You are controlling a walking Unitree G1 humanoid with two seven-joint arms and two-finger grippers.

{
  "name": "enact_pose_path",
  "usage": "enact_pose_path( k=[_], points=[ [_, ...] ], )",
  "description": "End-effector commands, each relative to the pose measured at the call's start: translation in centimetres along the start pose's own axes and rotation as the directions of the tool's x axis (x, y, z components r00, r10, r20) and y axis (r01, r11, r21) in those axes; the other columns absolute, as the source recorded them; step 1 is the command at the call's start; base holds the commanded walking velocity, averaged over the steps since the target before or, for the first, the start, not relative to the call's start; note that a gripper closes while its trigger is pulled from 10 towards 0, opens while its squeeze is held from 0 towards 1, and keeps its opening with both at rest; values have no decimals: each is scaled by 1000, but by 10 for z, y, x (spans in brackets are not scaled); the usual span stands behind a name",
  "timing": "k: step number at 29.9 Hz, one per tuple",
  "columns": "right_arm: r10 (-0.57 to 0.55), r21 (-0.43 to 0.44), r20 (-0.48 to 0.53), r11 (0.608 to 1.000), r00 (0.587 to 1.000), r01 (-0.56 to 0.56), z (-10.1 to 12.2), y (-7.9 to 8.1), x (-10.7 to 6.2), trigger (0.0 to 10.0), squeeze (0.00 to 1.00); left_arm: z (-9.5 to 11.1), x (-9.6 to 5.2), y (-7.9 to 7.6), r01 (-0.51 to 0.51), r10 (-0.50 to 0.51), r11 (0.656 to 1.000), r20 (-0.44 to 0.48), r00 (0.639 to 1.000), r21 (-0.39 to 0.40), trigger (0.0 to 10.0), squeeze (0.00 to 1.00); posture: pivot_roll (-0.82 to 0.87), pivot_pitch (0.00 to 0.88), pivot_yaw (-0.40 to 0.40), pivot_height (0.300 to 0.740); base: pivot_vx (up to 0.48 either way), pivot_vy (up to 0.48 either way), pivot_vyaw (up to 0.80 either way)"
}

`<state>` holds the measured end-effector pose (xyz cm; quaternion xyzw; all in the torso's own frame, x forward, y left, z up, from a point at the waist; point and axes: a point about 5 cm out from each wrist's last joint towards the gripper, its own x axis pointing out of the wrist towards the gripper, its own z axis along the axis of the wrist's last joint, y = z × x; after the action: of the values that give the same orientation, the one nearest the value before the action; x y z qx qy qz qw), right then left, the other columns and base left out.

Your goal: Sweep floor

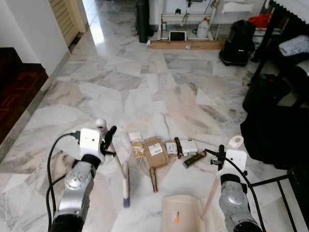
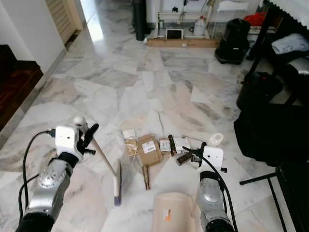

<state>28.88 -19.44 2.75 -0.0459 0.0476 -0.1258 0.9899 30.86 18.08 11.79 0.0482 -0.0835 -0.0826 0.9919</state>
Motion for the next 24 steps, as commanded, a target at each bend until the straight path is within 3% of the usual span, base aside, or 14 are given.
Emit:
enact_pose_path(
  k=[1, 9, 14, 24],
  points=[
    [6, 13, 15, 1000, 1000, -6, 3, 3, 2, 10000, 0, 27, 10, 5, -11, 8, 1000, 109, 994, 28, 10000, 0, 53, 66, 47, 740, 270, 0, 0],
    [4, 12, 11, 1000, 1000, -4, 3, 4, 2, 10000, 0, 26, 10, 2, -9, 7, 1000, 104, 995, 21, 10000, 0, 53, 59, 50, 740, 285, 0, 0],
    [-6, 4, 9, 1000, 1000, 6, 3, 1, 3, 10000, 0, 27, 9, 3, -10, 7, 1000, 107, 994, 22, 10000, 0, 53, 60, 50, 740, 288, 0, -739],
    [-9, -16, 13, 1000, 1000, 9, 2, 3, 2, 10000, 0, 31, 11, 2, 3, -4, 1000, 116, 993, 15, 10000, 0, 53, 62, 53, 740, 231, 0, 0]
  ],
)
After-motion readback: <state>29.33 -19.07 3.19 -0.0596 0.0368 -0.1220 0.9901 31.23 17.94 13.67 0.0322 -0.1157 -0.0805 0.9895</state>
